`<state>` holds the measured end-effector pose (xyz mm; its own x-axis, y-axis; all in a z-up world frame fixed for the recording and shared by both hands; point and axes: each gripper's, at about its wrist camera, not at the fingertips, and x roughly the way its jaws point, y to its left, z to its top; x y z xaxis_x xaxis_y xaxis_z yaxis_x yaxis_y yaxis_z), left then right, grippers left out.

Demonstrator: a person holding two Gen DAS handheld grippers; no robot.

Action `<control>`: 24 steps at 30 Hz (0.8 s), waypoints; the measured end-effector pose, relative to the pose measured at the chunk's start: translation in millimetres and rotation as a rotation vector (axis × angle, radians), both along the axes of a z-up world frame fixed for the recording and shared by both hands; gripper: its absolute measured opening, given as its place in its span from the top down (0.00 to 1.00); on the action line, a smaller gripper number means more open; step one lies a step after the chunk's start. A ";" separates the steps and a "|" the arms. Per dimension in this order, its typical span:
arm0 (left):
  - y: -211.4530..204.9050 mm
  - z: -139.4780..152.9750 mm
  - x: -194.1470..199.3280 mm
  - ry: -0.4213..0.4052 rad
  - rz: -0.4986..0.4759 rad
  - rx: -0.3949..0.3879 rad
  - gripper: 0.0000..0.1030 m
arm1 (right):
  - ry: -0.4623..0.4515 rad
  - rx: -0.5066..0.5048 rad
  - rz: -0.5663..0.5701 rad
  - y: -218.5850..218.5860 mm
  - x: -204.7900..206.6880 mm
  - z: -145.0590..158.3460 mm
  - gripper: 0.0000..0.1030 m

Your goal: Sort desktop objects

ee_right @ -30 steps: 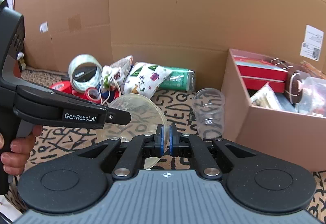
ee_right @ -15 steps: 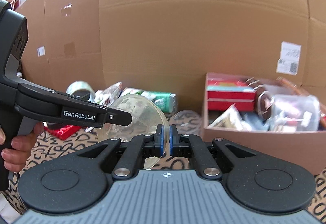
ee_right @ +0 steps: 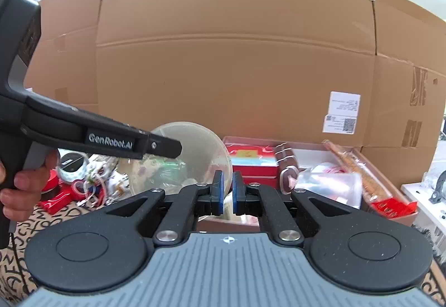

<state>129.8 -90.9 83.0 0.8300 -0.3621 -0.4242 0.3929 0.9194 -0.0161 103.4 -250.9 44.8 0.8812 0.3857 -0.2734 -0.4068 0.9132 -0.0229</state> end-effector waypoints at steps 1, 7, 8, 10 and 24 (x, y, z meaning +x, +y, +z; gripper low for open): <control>-4.2 2.8 2.5 -0.010 -0.004 0.004 0.95 | -0.014 -0.004 -0.009 -2.0 1.6 2.7 0.93; -29.0 12.5 33.3 -0.009 -0.035 -0.008 0.96 | -0.081 -0.012 -0.051 -19.3 18.2 17.4 0.93; -32.9 12.5 39.4 -0.008 -0.039 -0.016 0.96 | -0.082 -0.014 -0.061 -22.6 23.9 18.5 0.93; -40.9 12.2 51.7 -0.006 -0.048 -0.031 0.96 | -0.081 -0.012 -0.072 -28.9 34.4 20.0 0.93; -104.5 -6.3 147.4 0.044 -0.091 -0.101 0.94 | -0.032 -0.027 -0.175 -68.6 116.2 16.8 0.93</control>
